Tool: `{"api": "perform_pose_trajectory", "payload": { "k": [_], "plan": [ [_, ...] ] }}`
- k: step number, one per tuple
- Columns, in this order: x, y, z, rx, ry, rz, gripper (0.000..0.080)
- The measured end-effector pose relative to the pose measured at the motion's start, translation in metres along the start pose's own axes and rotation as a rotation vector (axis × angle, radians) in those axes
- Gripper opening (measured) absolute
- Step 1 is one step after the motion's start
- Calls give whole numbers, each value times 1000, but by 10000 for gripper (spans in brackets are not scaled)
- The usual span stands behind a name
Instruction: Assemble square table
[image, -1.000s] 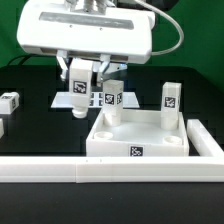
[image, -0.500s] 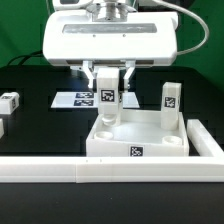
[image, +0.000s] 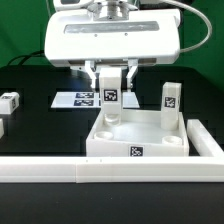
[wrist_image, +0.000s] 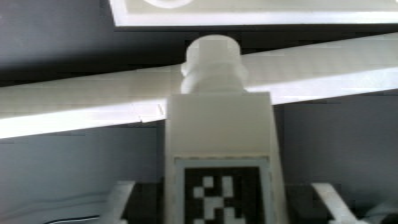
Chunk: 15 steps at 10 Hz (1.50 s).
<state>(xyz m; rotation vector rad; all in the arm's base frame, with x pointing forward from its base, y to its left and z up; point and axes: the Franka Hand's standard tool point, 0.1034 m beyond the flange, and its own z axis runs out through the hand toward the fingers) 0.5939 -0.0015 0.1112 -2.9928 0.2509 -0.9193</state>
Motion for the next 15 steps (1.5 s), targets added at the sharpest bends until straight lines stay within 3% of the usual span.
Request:
{"api": "perform_pose_trajectory", "payload": {
  "k": [2, 6, 7, 10, 13, 15],
  "plan": [
    [-14, -29, 5, 24, -11, -6, 287],
    [-15, -77, 9, 66, -10, -50, 287],
    [-16, -82, 9, 70, -12, -55, 287],
    [-19, -77, 11, 58, 0, -54, 287],
    [-27, -90, 12, 71, -15, -61, 287],
    [-26, -90, 13, 71, -13, -63, 287]
  ]
}}
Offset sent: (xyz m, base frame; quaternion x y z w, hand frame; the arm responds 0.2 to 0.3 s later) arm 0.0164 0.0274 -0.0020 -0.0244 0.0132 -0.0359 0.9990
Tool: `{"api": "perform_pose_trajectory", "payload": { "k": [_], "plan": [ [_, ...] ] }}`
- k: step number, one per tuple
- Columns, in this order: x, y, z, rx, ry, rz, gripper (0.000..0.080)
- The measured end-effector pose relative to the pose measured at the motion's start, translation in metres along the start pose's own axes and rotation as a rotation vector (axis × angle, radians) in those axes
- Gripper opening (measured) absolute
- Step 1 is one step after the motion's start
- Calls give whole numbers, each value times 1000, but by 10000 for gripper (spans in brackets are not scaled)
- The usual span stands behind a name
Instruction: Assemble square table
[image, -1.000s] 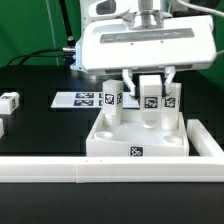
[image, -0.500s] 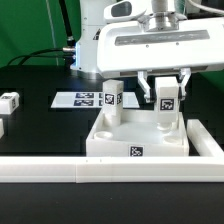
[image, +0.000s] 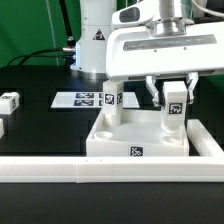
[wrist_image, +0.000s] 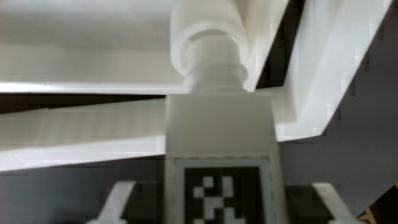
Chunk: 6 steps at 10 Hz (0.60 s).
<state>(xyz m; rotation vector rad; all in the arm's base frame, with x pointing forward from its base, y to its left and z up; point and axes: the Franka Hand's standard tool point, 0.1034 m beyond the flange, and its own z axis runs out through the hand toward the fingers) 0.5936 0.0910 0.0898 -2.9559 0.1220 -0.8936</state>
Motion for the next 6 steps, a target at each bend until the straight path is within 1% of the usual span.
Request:
{"api": "perform_pose_trajectory", "payload": {
  "k": [1, 2, 6],
  "plan": [
    [-3, 0, 2, 1, -11, -2, 287],
    [-6, 4, 4, -8, -3, -2, 287],
    [-5, 3, 5, -4, -12, -1, 287]
  ]
}}
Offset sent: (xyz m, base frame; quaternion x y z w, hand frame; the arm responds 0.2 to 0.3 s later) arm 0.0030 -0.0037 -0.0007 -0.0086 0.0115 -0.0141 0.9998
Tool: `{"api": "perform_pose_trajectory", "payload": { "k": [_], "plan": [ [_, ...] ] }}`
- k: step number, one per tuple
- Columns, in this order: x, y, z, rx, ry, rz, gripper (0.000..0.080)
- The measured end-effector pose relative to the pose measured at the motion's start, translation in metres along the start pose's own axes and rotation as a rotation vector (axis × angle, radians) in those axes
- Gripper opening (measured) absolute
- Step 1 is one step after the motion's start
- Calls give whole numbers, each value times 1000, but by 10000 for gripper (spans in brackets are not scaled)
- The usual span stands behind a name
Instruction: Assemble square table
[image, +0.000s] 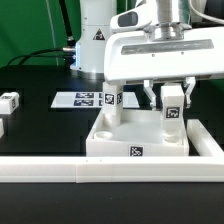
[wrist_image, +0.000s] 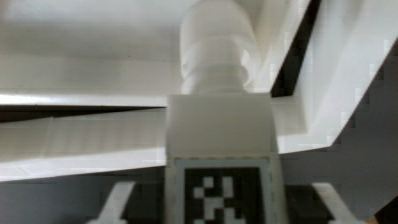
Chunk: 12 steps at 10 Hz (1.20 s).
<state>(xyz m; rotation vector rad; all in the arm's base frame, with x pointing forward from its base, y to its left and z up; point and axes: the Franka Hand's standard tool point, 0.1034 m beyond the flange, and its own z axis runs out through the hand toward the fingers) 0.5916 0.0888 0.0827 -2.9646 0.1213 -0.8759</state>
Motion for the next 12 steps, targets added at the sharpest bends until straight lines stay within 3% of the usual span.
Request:
{"api": "perform_pose_trajectory", "payload": {
  "k": [7, 9, 12],
  "plan": [
    [-2, -3, 9, 4, -11, -3, 287],
    [-6, -15, 8, 9, -13, -15, 287],
    [-5, -13, 8, 8, -13, -16, 287]
  ]
}}
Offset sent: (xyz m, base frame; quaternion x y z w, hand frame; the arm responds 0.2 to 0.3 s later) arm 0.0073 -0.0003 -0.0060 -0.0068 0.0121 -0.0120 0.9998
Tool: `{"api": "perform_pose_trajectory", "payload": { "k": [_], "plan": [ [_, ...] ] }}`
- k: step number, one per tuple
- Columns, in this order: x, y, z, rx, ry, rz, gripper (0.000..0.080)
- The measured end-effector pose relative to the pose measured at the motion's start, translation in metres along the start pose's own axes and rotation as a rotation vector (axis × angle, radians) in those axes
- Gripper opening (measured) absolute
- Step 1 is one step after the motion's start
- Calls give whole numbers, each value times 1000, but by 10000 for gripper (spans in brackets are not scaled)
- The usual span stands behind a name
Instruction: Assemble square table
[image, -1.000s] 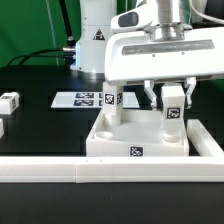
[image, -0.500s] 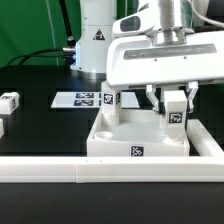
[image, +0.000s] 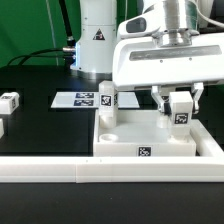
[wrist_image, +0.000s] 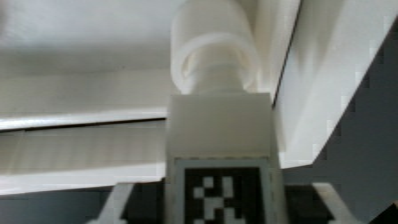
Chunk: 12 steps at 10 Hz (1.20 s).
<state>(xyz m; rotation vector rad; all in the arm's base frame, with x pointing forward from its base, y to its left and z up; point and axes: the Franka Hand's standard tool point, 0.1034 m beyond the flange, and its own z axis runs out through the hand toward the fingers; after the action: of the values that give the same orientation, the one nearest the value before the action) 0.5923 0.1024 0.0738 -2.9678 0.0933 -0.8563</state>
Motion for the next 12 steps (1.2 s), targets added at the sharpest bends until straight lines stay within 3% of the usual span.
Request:
{"api": "perform_pose_trajectory", "payload": {
  "k": [12],
  "plan": [
    [-10, -12, -4, 6, -1, -18, 287]
  ]
}}
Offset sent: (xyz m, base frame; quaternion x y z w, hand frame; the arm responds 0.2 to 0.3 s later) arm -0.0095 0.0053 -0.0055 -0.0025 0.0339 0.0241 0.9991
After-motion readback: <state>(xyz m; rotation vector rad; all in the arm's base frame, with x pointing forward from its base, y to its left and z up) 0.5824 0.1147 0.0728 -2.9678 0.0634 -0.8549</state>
